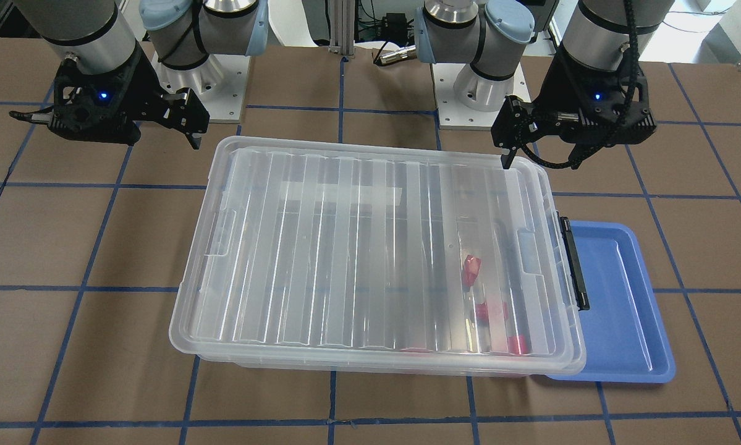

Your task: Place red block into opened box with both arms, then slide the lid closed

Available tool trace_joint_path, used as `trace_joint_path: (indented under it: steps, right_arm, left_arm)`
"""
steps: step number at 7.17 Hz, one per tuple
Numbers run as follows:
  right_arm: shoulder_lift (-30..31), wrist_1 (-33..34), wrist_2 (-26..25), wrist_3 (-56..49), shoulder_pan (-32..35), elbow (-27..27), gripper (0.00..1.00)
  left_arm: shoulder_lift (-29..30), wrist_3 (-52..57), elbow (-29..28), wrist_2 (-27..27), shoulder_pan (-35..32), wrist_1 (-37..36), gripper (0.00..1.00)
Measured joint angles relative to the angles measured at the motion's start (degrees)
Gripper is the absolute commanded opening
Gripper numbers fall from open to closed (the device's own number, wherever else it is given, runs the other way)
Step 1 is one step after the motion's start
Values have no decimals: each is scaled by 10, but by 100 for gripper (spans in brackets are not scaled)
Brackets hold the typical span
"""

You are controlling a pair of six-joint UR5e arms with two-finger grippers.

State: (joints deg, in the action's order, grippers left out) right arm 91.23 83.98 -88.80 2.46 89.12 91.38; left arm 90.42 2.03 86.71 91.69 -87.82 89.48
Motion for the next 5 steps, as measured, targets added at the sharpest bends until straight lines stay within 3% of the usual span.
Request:
trace_joint_path:
  steps: [5]
  right_arm:
    - [1,-1,0,4,-1,0,100]
  left_arm:
    - [-4,-17,1,6,-1,6,100]
